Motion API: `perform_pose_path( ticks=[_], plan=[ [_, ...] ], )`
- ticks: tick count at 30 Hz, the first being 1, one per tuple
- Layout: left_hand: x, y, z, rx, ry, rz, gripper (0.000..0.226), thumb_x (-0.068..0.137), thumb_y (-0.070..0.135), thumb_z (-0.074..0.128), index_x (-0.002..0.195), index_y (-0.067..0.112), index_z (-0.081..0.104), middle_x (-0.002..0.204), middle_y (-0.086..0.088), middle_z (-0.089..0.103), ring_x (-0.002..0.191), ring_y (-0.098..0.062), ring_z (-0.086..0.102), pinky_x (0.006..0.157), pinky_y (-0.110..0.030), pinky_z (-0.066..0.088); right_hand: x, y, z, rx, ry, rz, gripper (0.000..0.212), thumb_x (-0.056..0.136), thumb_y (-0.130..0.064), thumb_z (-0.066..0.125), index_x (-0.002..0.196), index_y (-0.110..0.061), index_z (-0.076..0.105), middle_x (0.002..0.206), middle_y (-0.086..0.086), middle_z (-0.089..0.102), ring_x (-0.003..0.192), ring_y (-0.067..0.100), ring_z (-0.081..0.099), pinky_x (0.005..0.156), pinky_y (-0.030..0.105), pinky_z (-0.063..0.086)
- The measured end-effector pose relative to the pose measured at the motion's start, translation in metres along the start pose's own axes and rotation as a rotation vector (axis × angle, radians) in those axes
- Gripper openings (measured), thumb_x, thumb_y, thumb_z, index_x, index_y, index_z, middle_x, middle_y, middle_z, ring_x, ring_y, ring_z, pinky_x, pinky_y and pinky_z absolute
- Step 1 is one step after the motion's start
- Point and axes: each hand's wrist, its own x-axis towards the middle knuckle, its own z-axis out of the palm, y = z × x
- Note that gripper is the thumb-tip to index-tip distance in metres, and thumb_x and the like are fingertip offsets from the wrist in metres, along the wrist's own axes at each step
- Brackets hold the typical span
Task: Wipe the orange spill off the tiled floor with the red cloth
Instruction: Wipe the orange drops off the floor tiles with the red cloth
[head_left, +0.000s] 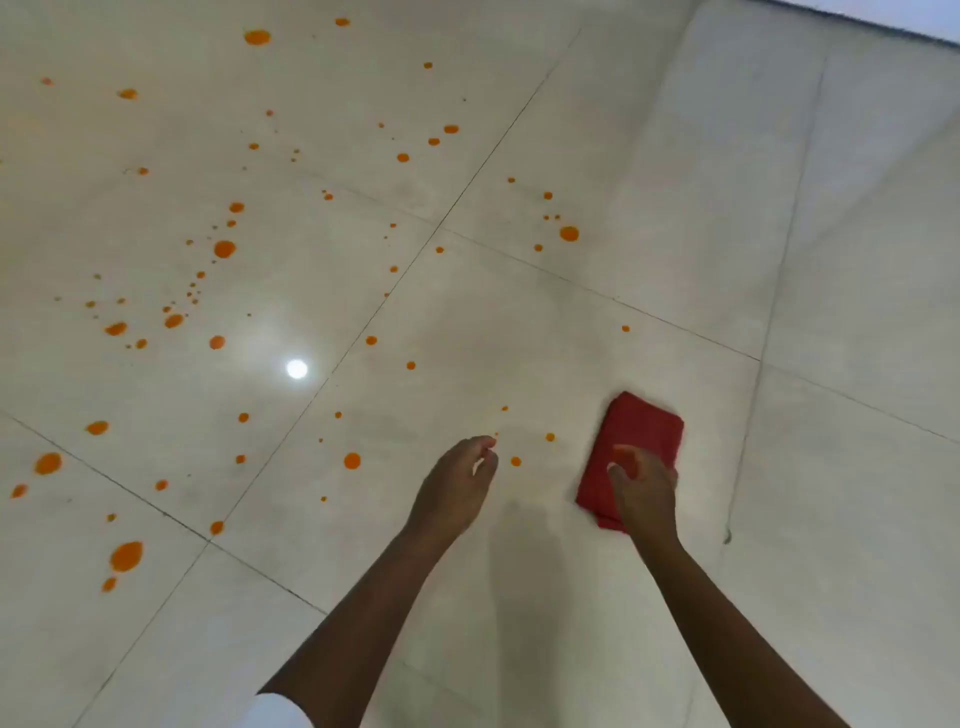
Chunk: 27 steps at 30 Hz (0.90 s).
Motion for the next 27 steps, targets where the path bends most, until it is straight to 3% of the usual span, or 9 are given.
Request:
perform_pose_path(
  ticks=[2,4,8,11,16,20,21,24,27],
  plan=[
    [0.004,-0.021,0.012,0.271,-0.031,0.065,0.041,0.097,0.029,0.047,0.135,0.014,0.045,0.139,-0.004,0.048,0.13,-0.018,0.04,0.102,-0.027,0.033,0.014,0.017,0.013,-0.273,0.031,-0.068,0.041,0.087,-0.022,0.061,0.126,-0.012,0.055,0.138,0.011,0.046,0.13,0.03,0.03,0.107,0.046,0.027],
    [0.012,-0.047,0.021,0.488,-0.107,0.114,0.055,0.096,0.037,0.045,0.144,0.013,0.031,0.153,-0.005,0.028,0.143,-0.017,0.019,0.111,-0.027,0.019,0.033,0.03,0.02,-0.427,0.017,-0.079,0.058,0.088,-0.036,0.058,0.14,-0.017,0.04,0.152,0.011,0.026,0.14,0.03,0.013,0.112,0.051,0.013],
    [0.018,-0.088,0.039,0.668,-0.124,0.116,0.087,0.089,0.053,0.049,0.15,0.011,0.003,0.159,-0.005,-0.012,0.146,-0.019,-0.015,0.116,-0.028,-0.003,0.059,0.054,0.037,-0.568,-0.015,-0.152,0.069,0.092,-0.051,0.044,0.149,-0.024,0.016,0.158,0.011,0.003,0.145,0.029,-0.002,0.115,0.049,0.001],
    [0.016,-0.103,0.042,0.733,-0.146,0.088,0.109,0.08,0.063,0.054,0.148,0.009,-0.012,0.155,-0.005,-0.026,0.143,-0.021,-0.023,0.114,-0.028,-0.012,0.05,0.06,0.051,-0.662,-0.013,-0.22,0.065,0.094,-0.052,0.037,0.149,-0.026,0.014,0.158,0.011,0.005,0.145,0.029,0.002,0.116,0.049,0.002],
    [0.015,-0.119,0.036,0.765,-0.168,0.046,0.125,0.071,0.074,0.055,0.145,0.007,-0.02,0.146,-0.004,-0.037,0.137,-0.02,-0.032,0.112,-0.029,-0.017,-0.011,0.042,0.101,-0.678,-0.098,-0.586,0.059,0.087,-0.046,0.033,0.14,-0.023,0.042,0.148,0.015,0.036,0.136,0.035,0.034,0.108,0.054,0.025],
    [0.016,-0.123,0.037,0.741,-0.173,0.043,0.132,0.065,0.077,0.057,0.144,0.009,-0.022,0.143,-0.003,-0.04,0.133,-0.018,-0.037,0.113,-0.029,-0.016,0.018,0.002,0.138,-0.756,-0.269,-0.916,0.052,0.094,-0.043,0.03,0.144,-0.034,0.03,0.154,0.004,0.025,0.143,0.028,0.019,0.112,0.052,0.014],
    [0.016,-0.123,0.036,0.748,-0.175,0.041,0.132,0.064,0.077,0.058,0.145,0.009,-0.022,0.143,-0.003,-0.04,0.133,-0.018,-0.037,0.114,-0.029,-0.015,0.039,-0.008,0.138,-0.789,-0.277,-0.873,0.051,0.095,-0.043,0.029,0.146,-0.037,0.024,0.157,0.001,0.018,0.145,0.028,0.011,0.113,0.053,0.009],
    [0.016,-0.122,0.034,0.749,-0.165,0.041,0.13,0.066,0.076,0.057,0.145,0.009,-0.022,0.142,0.0,-0.04,0.131,-0.015,-0.037,0.113,-0.028,-0.014,0.086,-0.007,0.116,-0.773,-0.148,-0.512,0.052,0.097,-0.046,0.029,0.146,-0.043,0.013,0.158,-0.005,0.008,0.145,0.029,-0.004,0.111,0.056,0.004],
    [0.01,-0.121,0.035,0.728,-0.127,0.022,0.129,0.067,0.075,0.058,0.145,0.009,-0.02,0.144,0.0,-0.037,0.132,-0.015,-0.036,0.114,-0.028,-0.013,0.041,0.018,0.104,-0.702,-0.059,-0.45,0.052,0.092,-0.044,0.031,0.144,-0.037,0.03,0.155,-0.001,0.025,0.143,0.034,0.013,0.106,0.062,0.017]
  ],
)
